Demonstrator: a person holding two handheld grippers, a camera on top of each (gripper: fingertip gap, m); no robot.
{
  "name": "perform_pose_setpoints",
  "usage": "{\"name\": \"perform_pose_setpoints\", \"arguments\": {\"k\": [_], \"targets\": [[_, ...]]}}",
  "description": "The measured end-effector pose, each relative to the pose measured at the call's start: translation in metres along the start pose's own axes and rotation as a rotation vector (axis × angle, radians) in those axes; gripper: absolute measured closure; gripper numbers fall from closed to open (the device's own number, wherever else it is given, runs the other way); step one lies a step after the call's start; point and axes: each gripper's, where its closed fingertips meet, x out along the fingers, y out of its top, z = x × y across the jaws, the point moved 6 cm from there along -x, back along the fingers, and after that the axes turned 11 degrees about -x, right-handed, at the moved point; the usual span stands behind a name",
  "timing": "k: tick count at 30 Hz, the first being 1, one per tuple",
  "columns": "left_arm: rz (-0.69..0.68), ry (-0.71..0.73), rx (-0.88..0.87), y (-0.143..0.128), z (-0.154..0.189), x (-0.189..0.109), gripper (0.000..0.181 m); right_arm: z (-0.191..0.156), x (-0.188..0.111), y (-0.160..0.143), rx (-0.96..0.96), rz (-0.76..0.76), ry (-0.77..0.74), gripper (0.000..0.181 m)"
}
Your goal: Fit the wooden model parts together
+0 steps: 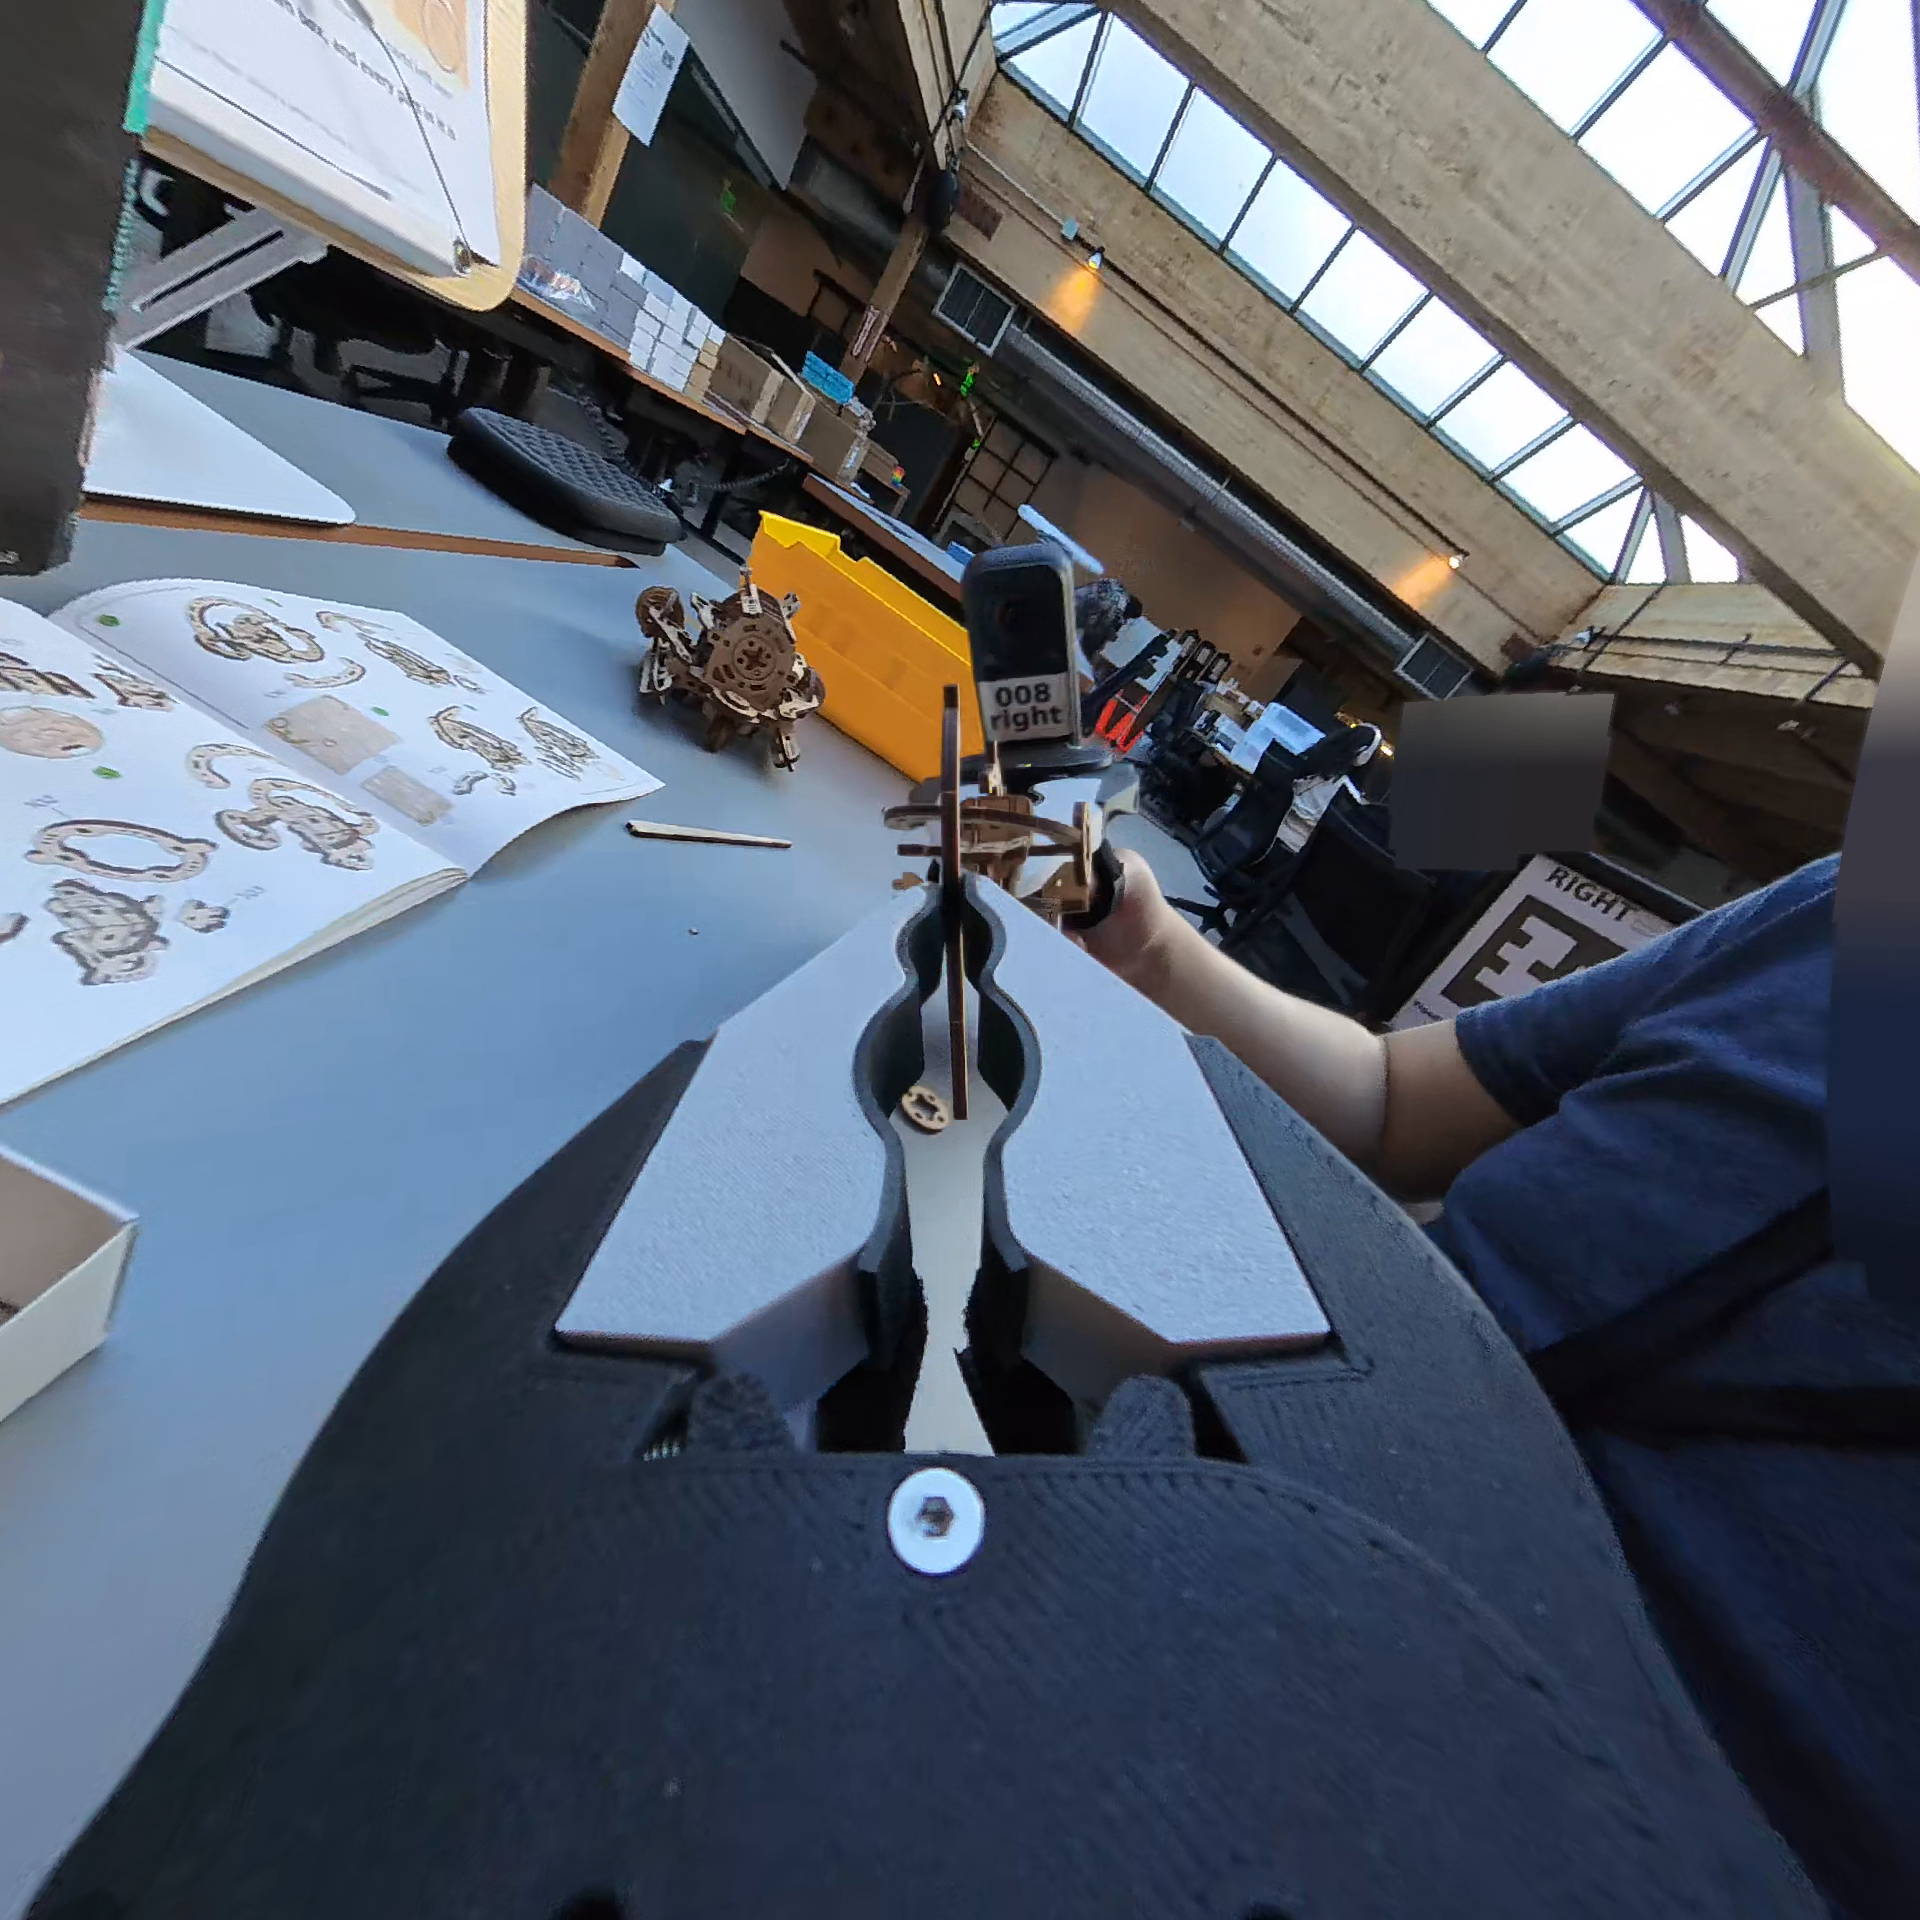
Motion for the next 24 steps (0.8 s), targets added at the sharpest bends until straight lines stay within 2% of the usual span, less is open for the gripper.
{"name": "perform_pose_setpoints", "arguments": {"k": [3,7,18,24], "targets": [[0.006,-0.022,-0.074,-0.003,0.002,0.011,0.181,-0.002,-0.002,-0.002,0.075,0.019,0.085,0.180],[0.019,-0.043,-0.137,-0.007,0.004,0.021,0.181,0.000,0.002,-0.004,0.088,0.008,0.091,0.180],[0.054,-0.028,-0.125,-0.008,0.006,0.026,0.181,0.002,0.006,-0.005,0.103,0.038,0.111,0.180],[0.014,-0.022,-0.094,-0.013,0.007,0.030,0.181,0.001,0.007,-0.005,0.100,0.033,0.110,0.180]]}}
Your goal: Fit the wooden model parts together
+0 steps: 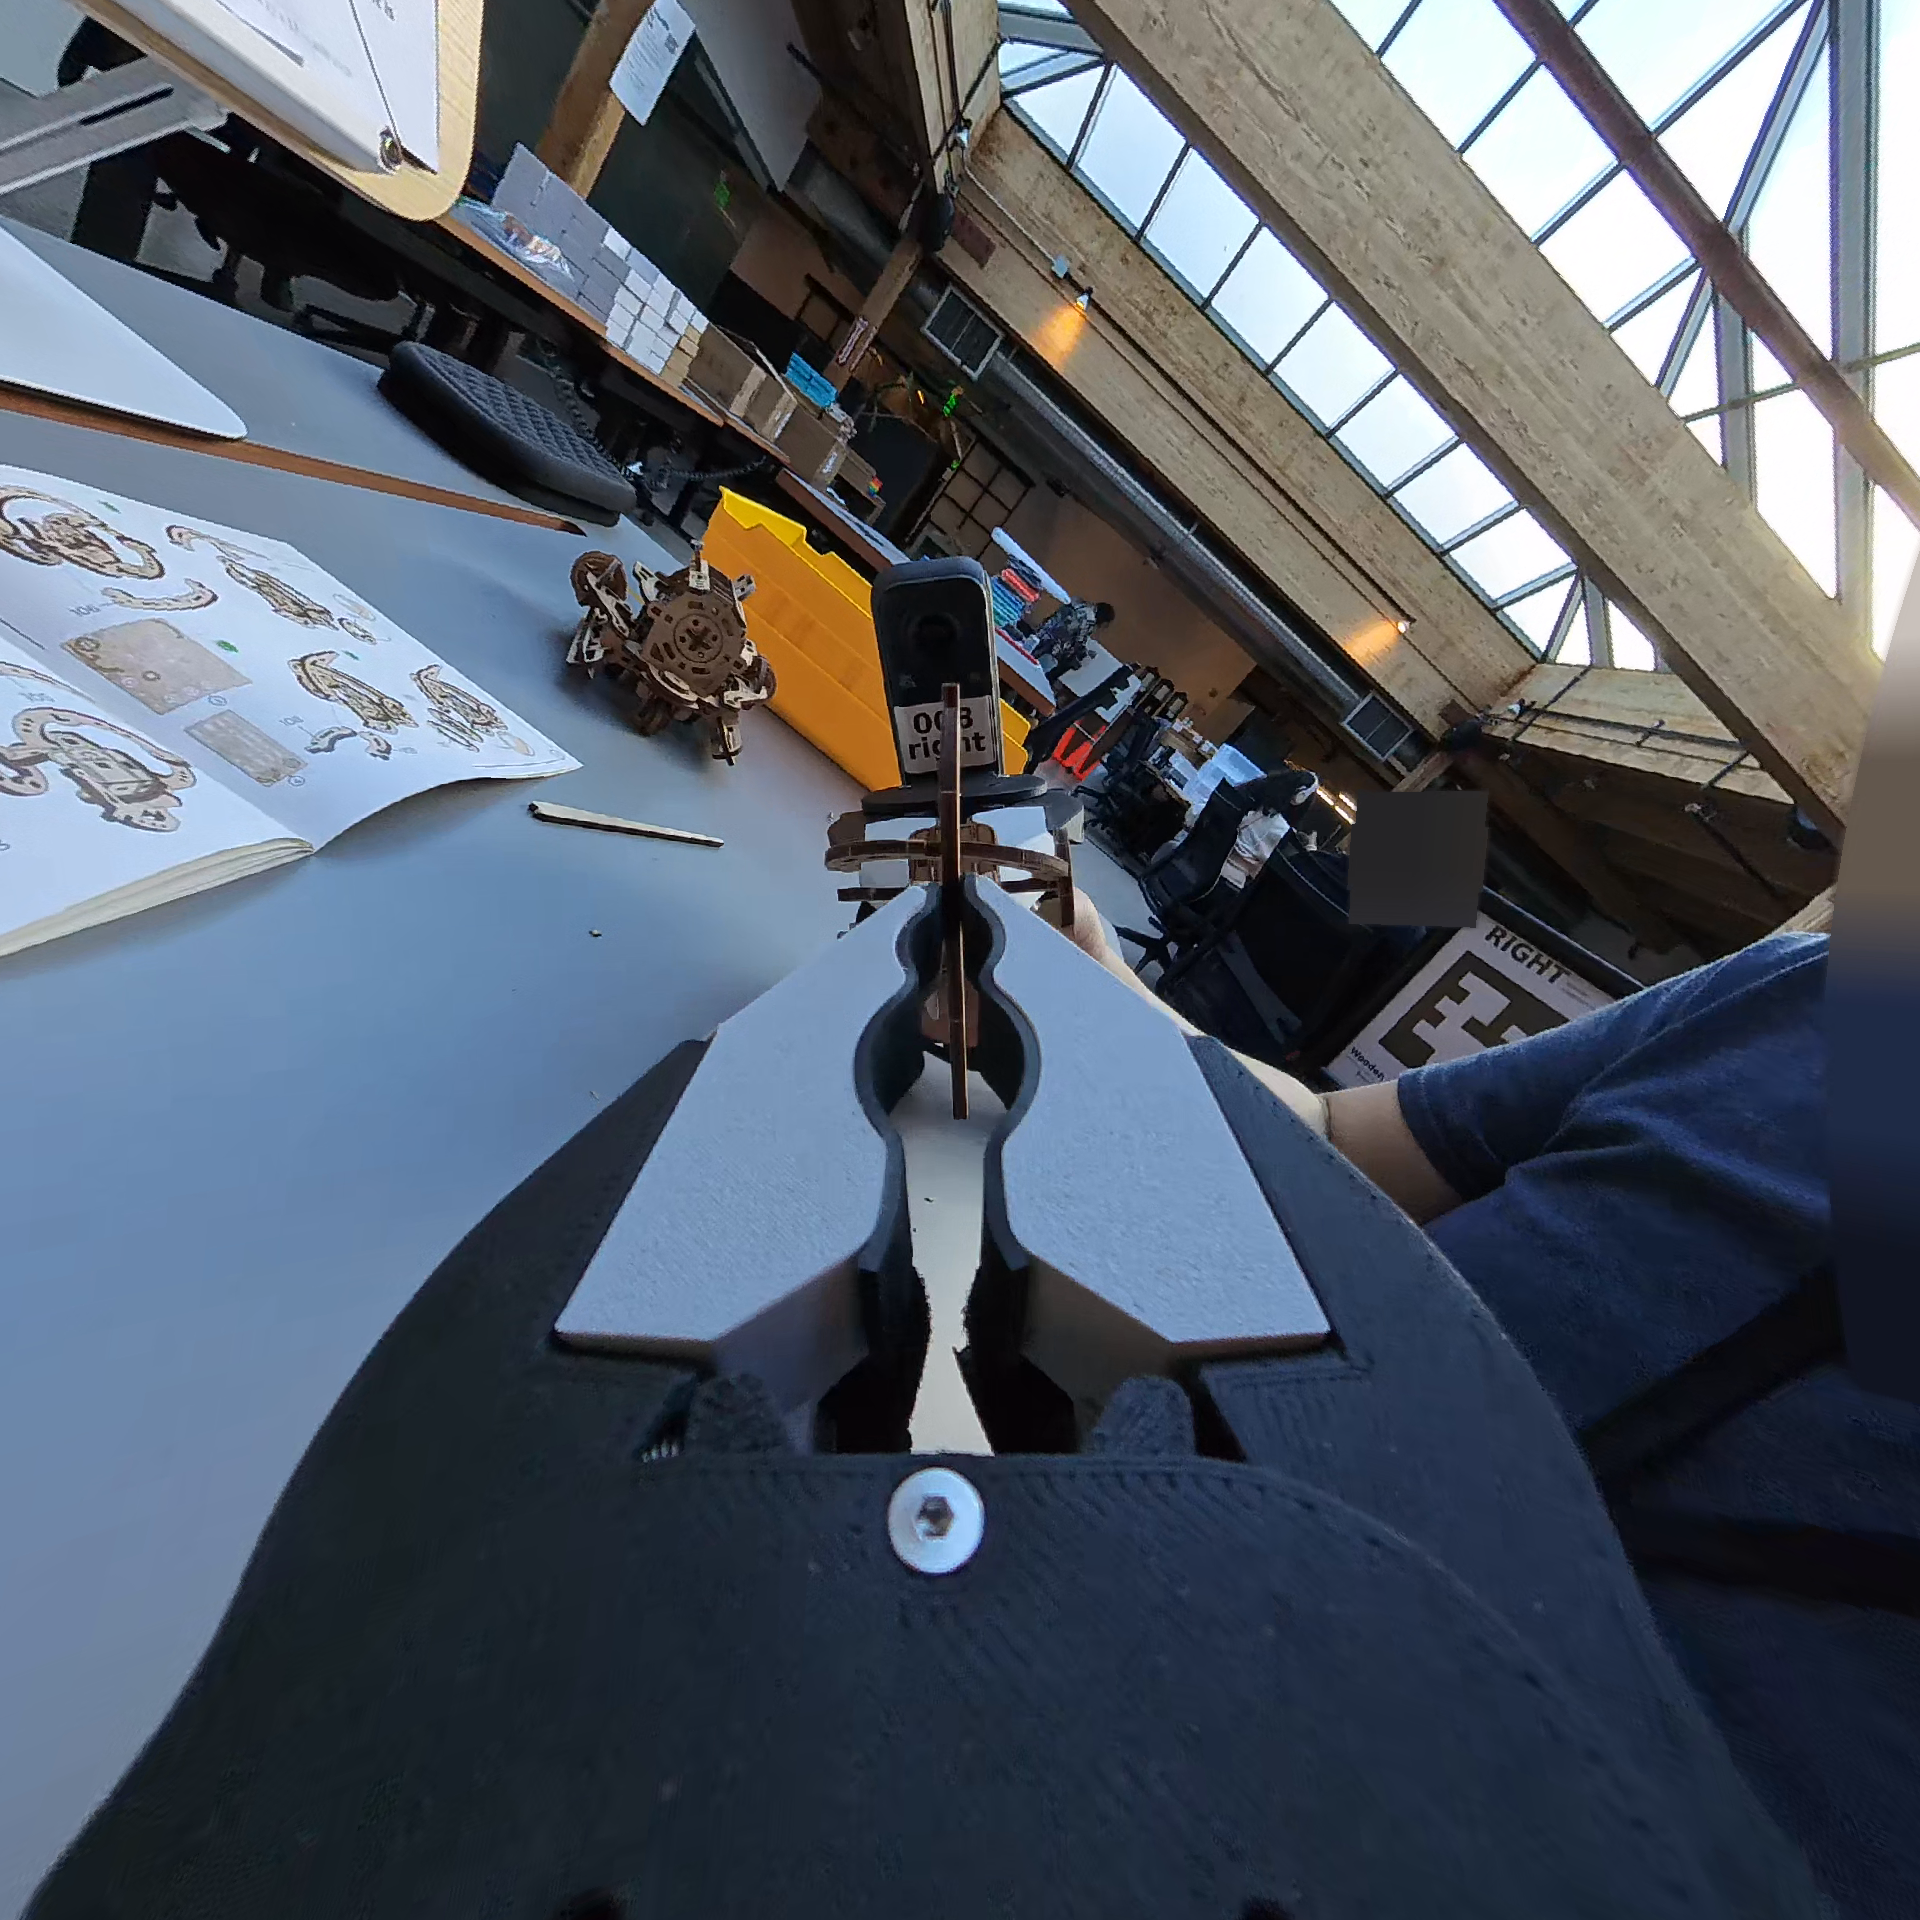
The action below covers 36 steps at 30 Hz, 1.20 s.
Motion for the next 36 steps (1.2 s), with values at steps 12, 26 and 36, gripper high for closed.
{"name": "perform_pose_setpoints", "arguments": {"k": [12,26,36], "targets": [[-0.042,0.002,0.006,-0.0026,-0.0013,-0.0018,0.181,-0.0006,-0.0005,-0.0029,0.004,-0.013,0.006,0.180],[-0.055,0.003,0.003,-0.0051,-0.0016,-0.0012,0.181,0.0007,-0.0013,-0.0016,-0.019,0.017,-0.005,0.180],[-0.098,0.026,-0.031,-0.0079,-0.0064,-0.0039,0.181,0.0042,-0.0005,-0.0014,-0.016,0.063,-0.028,0.181]]}}
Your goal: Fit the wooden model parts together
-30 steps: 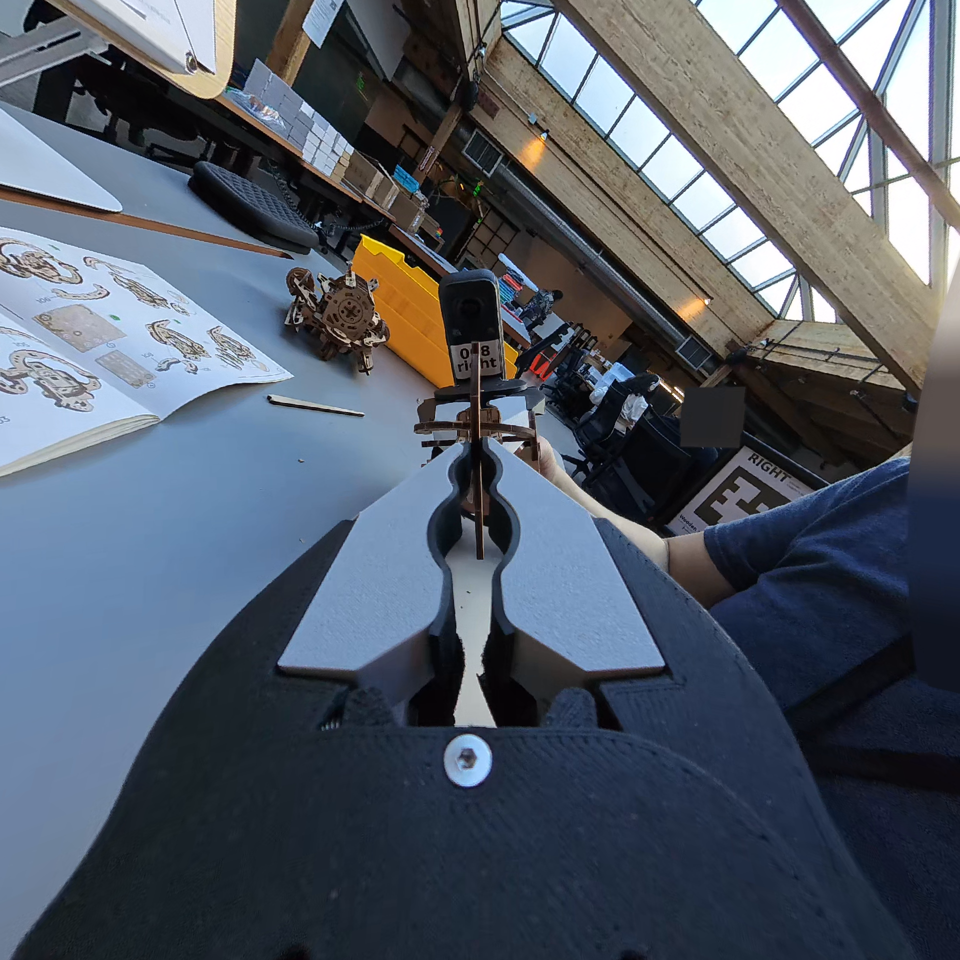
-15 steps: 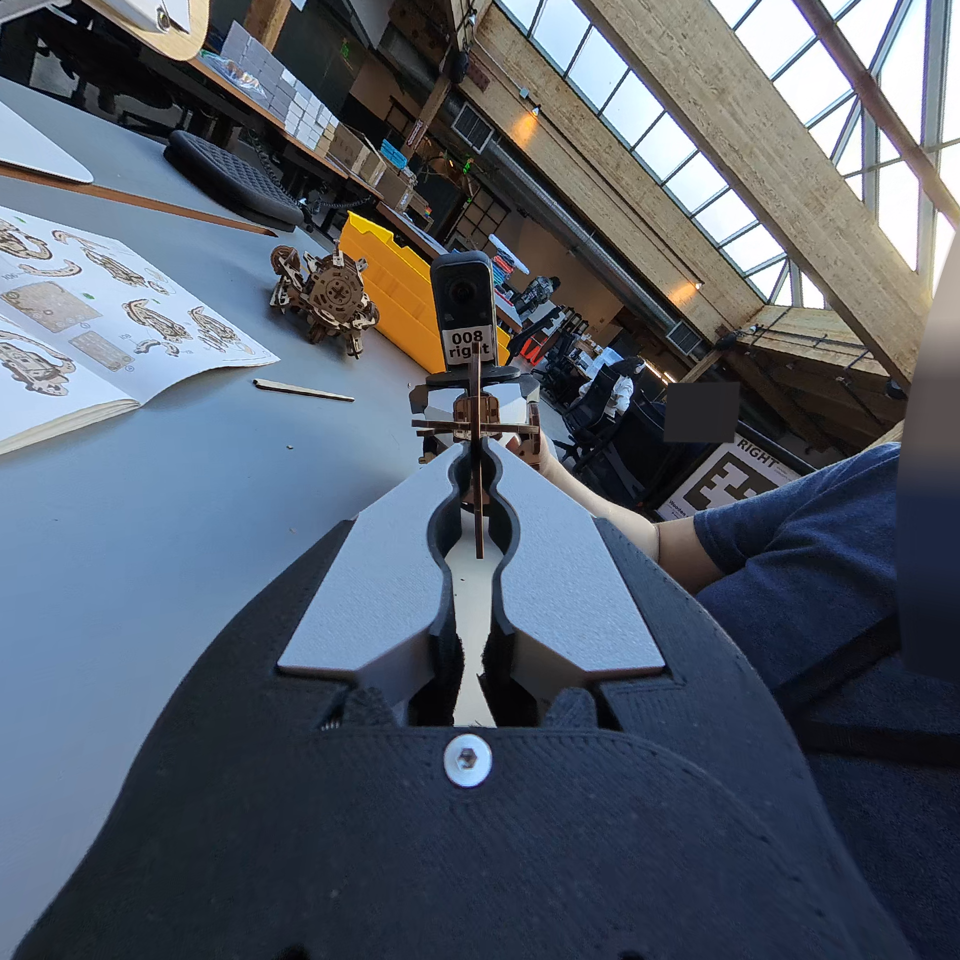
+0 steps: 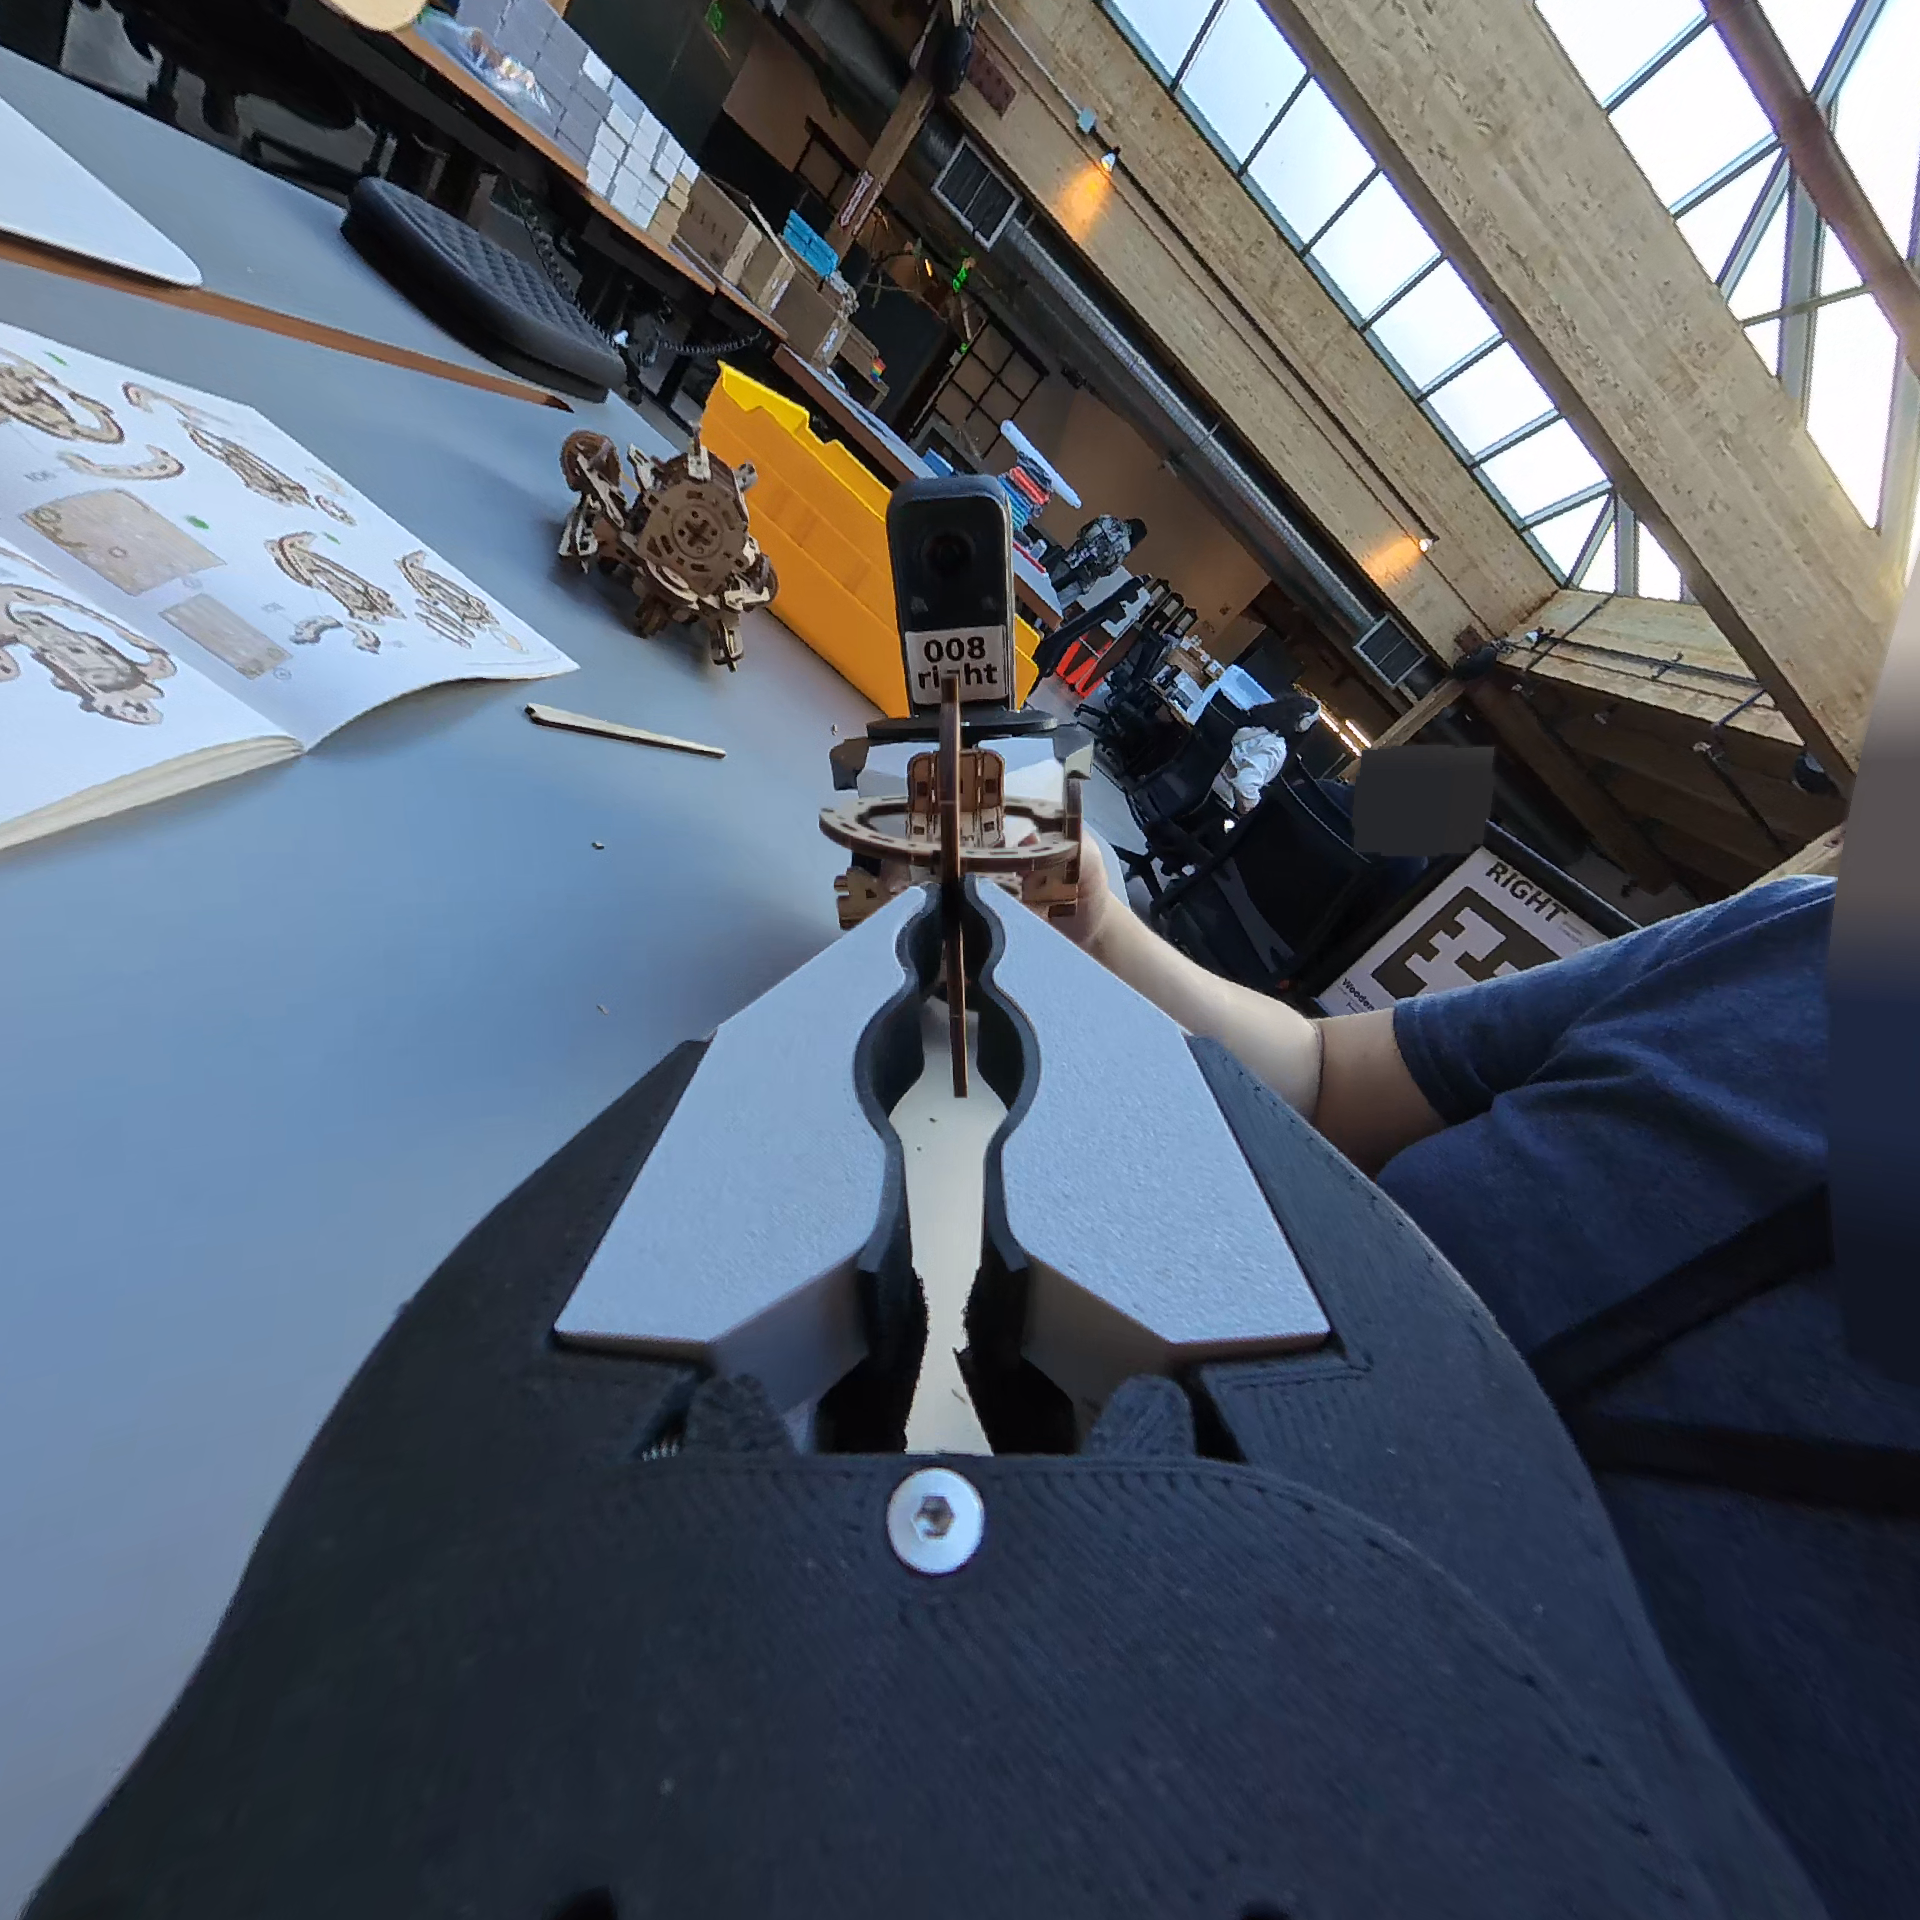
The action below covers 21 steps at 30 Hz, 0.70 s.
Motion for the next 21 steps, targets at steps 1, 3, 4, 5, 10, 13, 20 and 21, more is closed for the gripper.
{"name": "perform_pose_setpoints", "arguments": {"k": [1,3,4,5,10,13,20,21], "targets": [[-0.008,0.003,-0.007,-0.0007,-0.0009,0.0000,0.181,0.0008,-0.0002,-0.0006,0.005,0.000,-0.003,0.181],[-0.005,0.014,-0.014,-0.0010,-0.0034,-0.0004,0.181,0.0030,0.0002,-0.0028,0.021,-0.007,-0.012,0.181],[-0.003,0.012,-0.021,-0.0010,-0.0042,-0.0006,0.181,0.0037,0.0003,-0.0033,0.030,-0.004,-0.008,0.181],[-0.002,0.009,-0.028,-0.0012,-0.0048,-0.0005,0.181,0.0044,0.0004,-0.0037,0.041,0.001,-0.006,0.181],[-0.007,0.021,-0.049,-0.0020,-0.0081,-0.0006,0.181,0.0080,0.0003,-0.0057,0.082,0.006,-0.012,0.181],[0.000,0.016,-0.066,-0.0014,-0.0082,-0.0007,0.181,0.0085,0.0005,-0.0047,0.101,0.024,-0.008,0.181],[0.022,0.014,-0.080,0.0005,-0.0081,0.0002,0.181,0.0088,0.0007,-0.0017,0.112,0.065,-0.012,0.181],[0.026,0.014,-0.079,0.0008,-0.0079,0.0005,0.181,0.0089,0.0006,-0.0012,0.116,0.071,-0.012,0.181]]}}
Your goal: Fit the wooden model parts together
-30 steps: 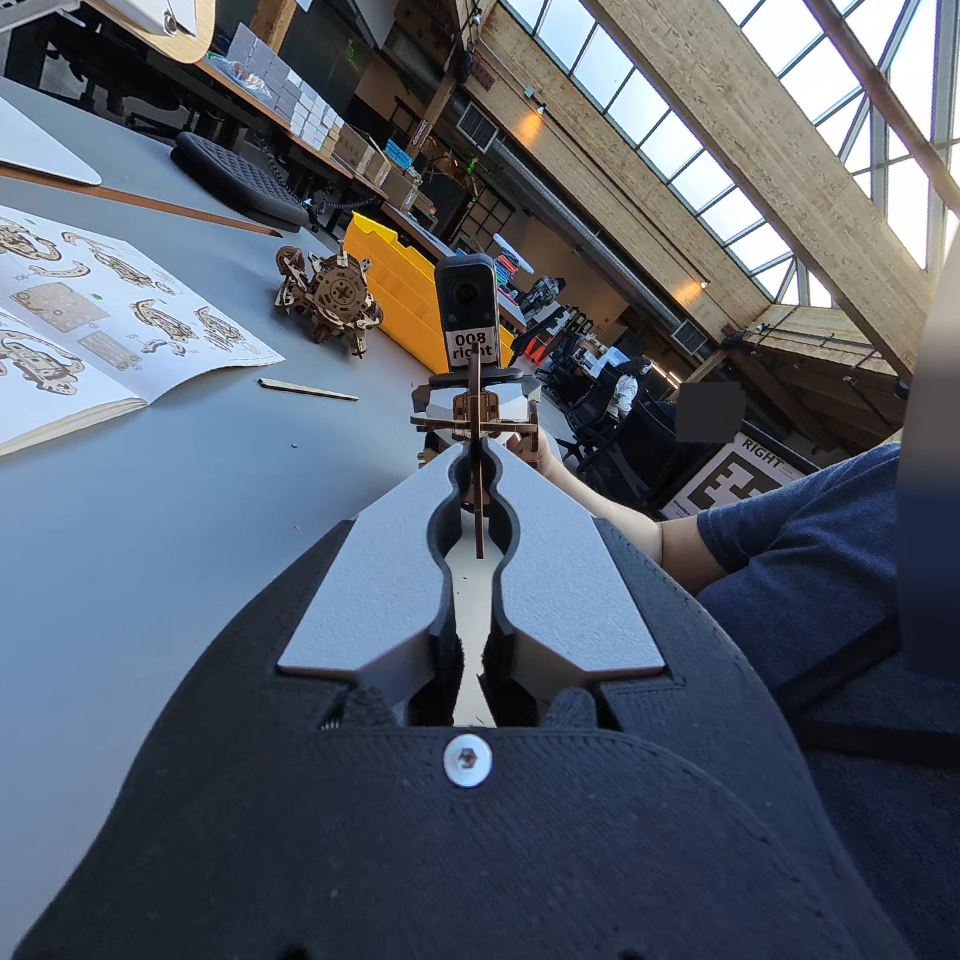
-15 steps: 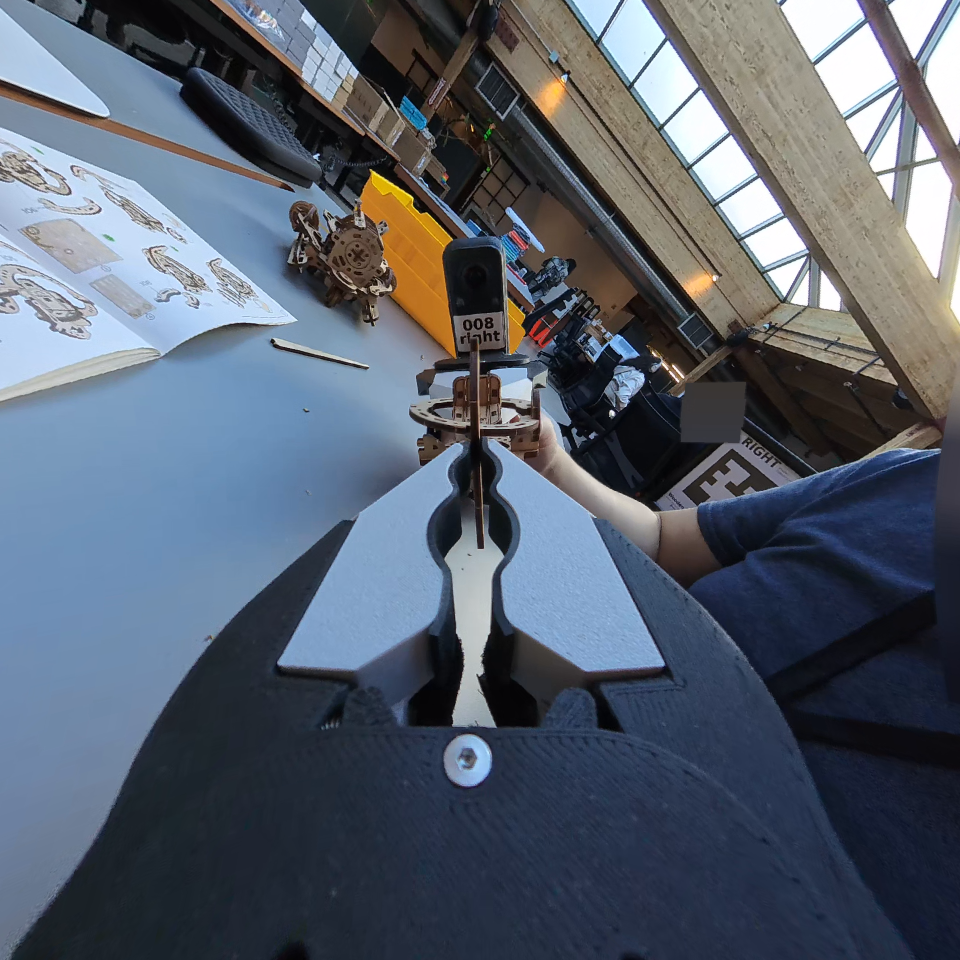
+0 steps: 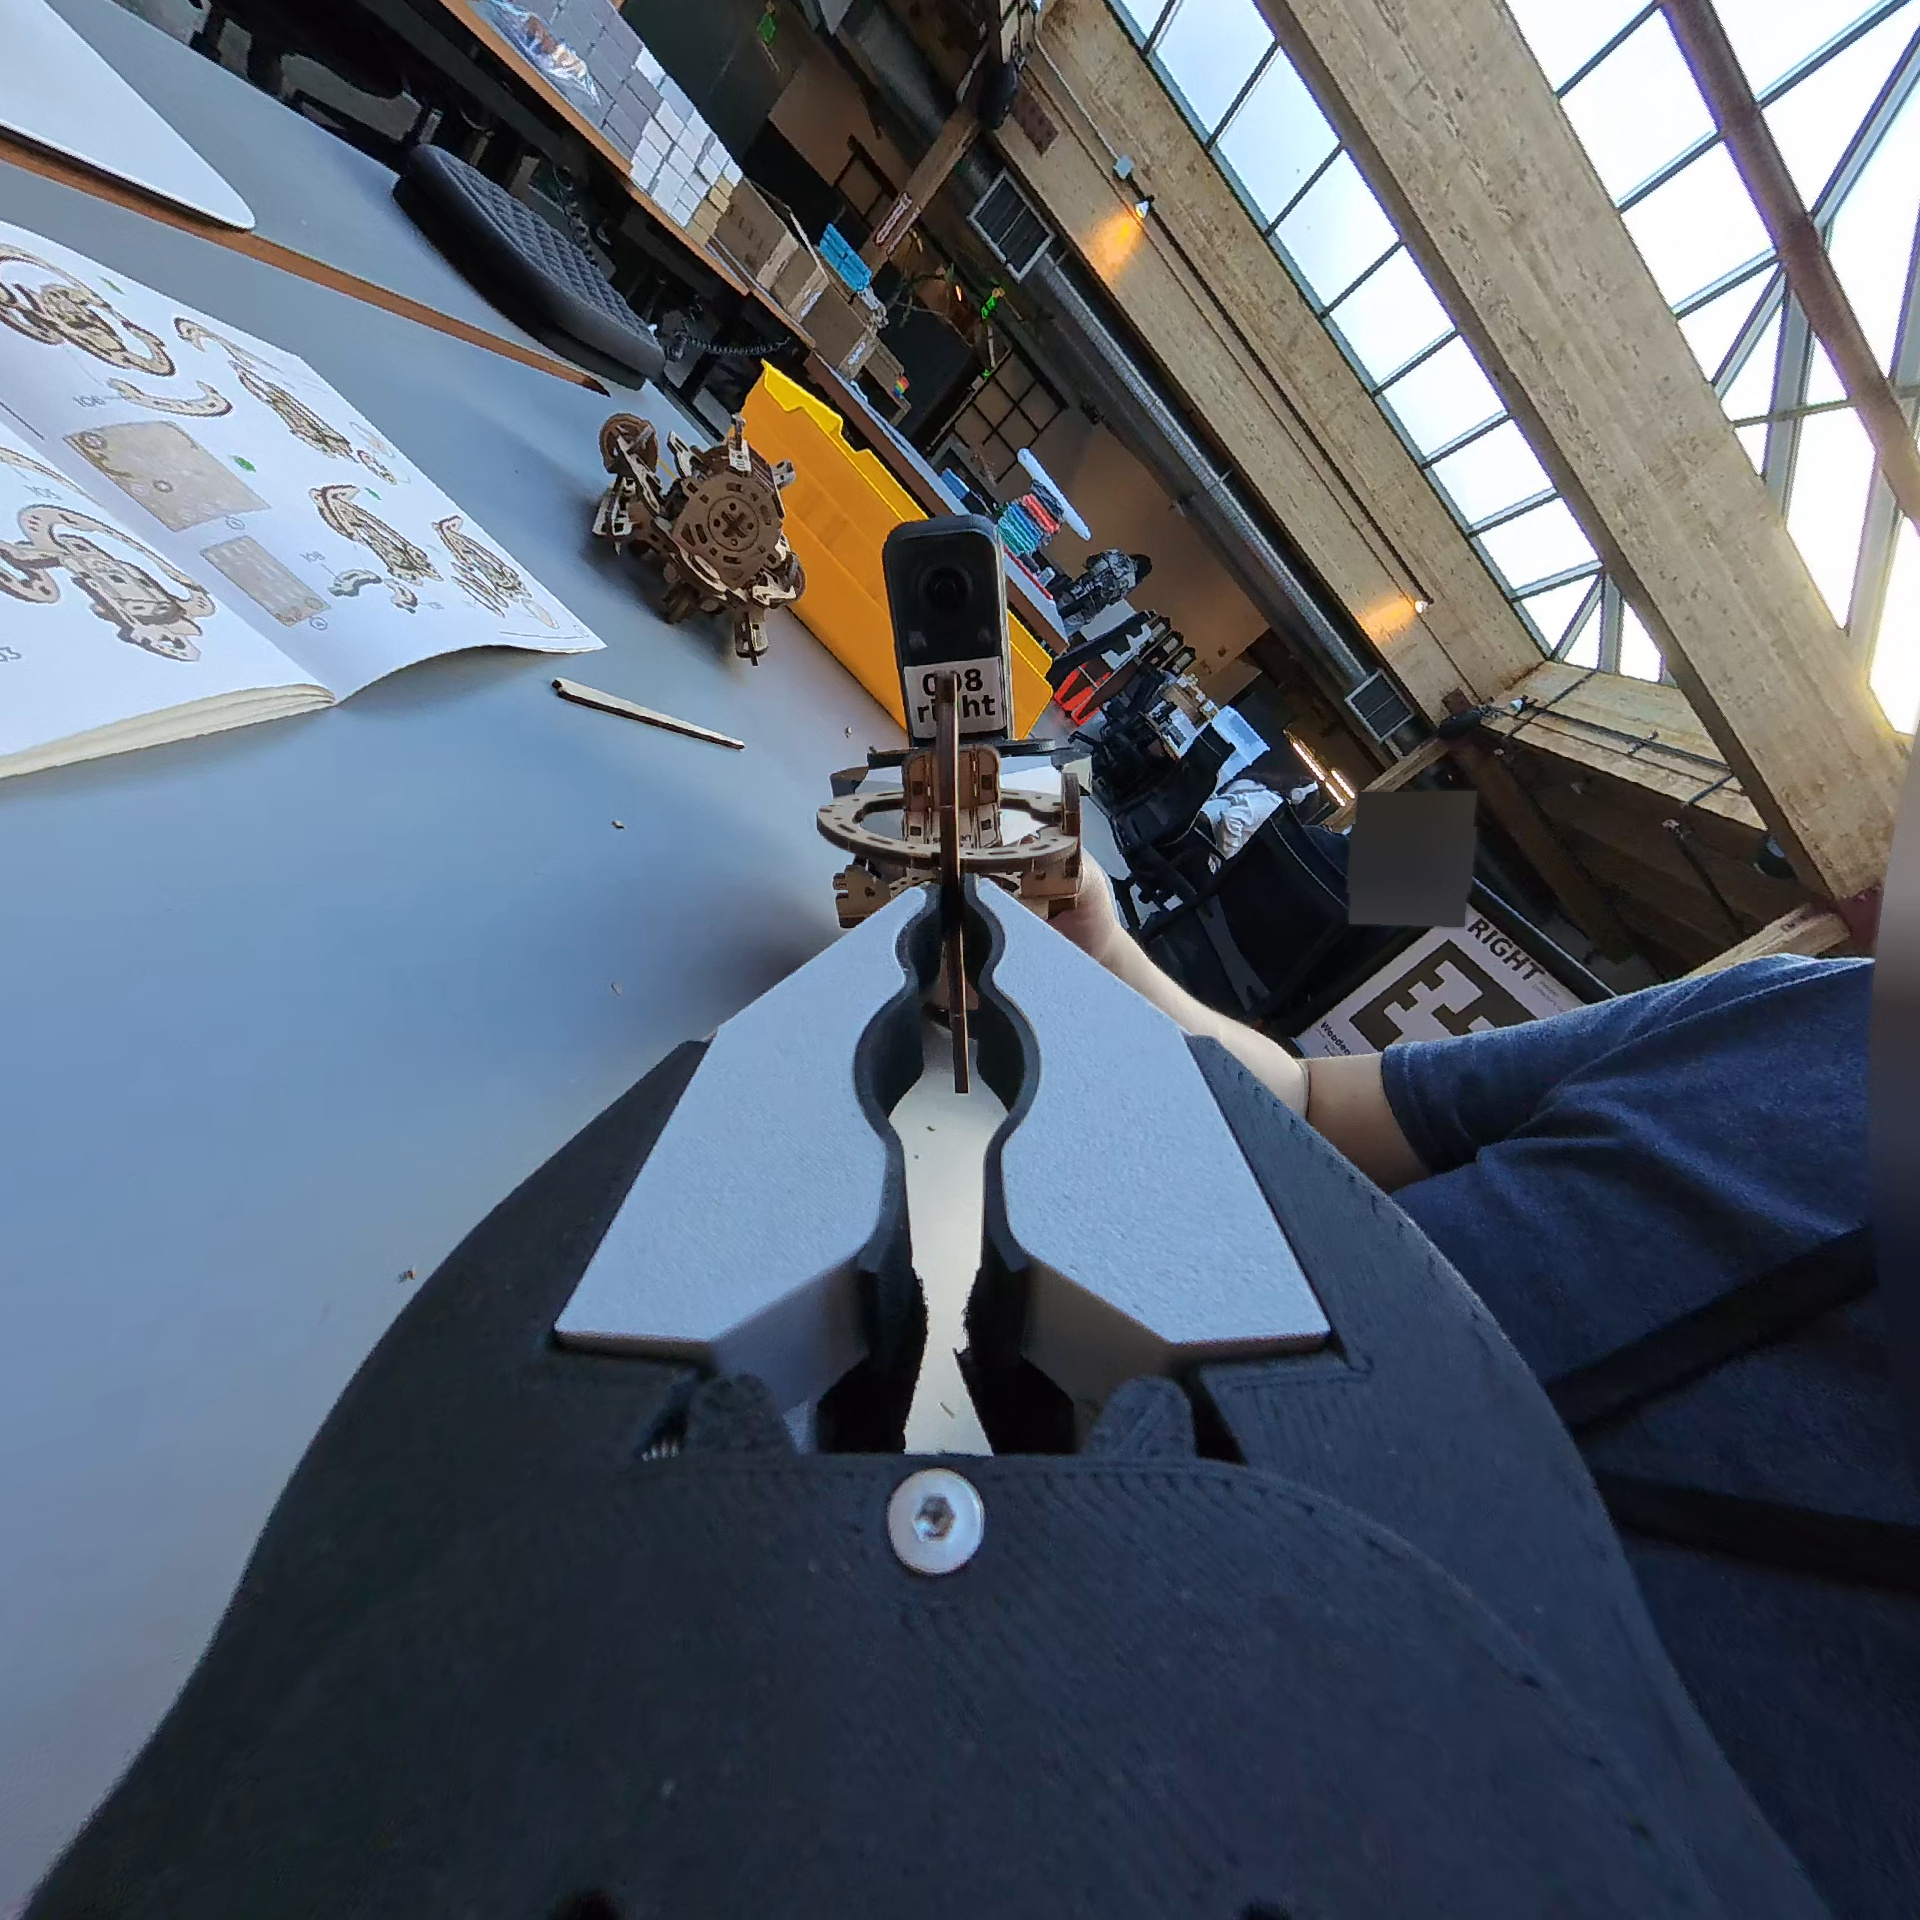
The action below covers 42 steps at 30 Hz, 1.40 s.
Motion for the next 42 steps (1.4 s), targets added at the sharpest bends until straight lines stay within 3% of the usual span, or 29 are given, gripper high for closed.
{"name": "perform_pose_setpoints", "arguments": {"k": [9,42], "targets": [[0.002,0.008,-0.017,-0.001,-0.001,0.004,0.181,0.002,-0.001,0.001,0.052,0.034,0.013,0.180],[-0.069,0.054,-0.219,-0.016,-0.028,0.003,0.181,0.019,-0.003,-0.021,0.290,-0.086,-0.107,0.178]]}}
